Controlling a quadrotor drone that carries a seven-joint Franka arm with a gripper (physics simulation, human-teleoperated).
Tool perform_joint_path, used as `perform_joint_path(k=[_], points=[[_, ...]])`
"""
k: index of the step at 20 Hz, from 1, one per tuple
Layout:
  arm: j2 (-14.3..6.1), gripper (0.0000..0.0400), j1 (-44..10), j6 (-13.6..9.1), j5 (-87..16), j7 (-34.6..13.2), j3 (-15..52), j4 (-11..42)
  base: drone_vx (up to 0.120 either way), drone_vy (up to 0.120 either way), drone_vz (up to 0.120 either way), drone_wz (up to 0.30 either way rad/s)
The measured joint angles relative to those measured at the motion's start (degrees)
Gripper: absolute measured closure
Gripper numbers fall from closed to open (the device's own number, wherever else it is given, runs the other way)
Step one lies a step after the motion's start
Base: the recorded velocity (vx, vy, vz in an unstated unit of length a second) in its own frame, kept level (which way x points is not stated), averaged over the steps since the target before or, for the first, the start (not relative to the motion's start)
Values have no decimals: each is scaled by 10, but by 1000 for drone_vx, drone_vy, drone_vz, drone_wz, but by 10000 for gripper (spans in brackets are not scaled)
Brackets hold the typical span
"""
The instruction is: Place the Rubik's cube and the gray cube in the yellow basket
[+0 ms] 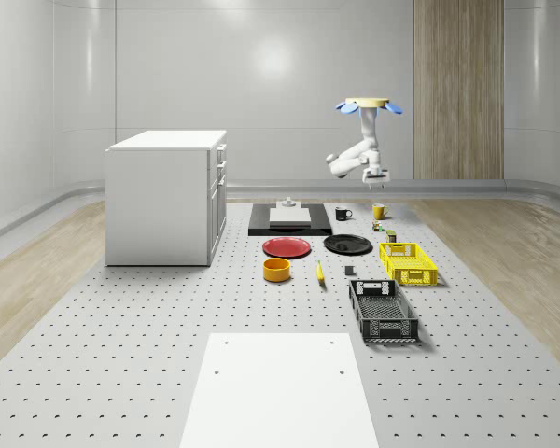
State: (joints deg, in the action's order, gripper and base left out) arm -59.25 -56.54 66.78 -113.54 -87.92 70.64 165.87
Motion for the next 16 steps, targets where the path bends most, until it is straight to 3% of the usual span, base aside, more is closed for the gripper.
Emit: perform_joint_path(k=[9,16], points=[[-32,0,-32,11,5,-24,19,0,116,0,-120,0],[-54,0,-43,27,15,-34,28,-1,0,0,-120,0]])
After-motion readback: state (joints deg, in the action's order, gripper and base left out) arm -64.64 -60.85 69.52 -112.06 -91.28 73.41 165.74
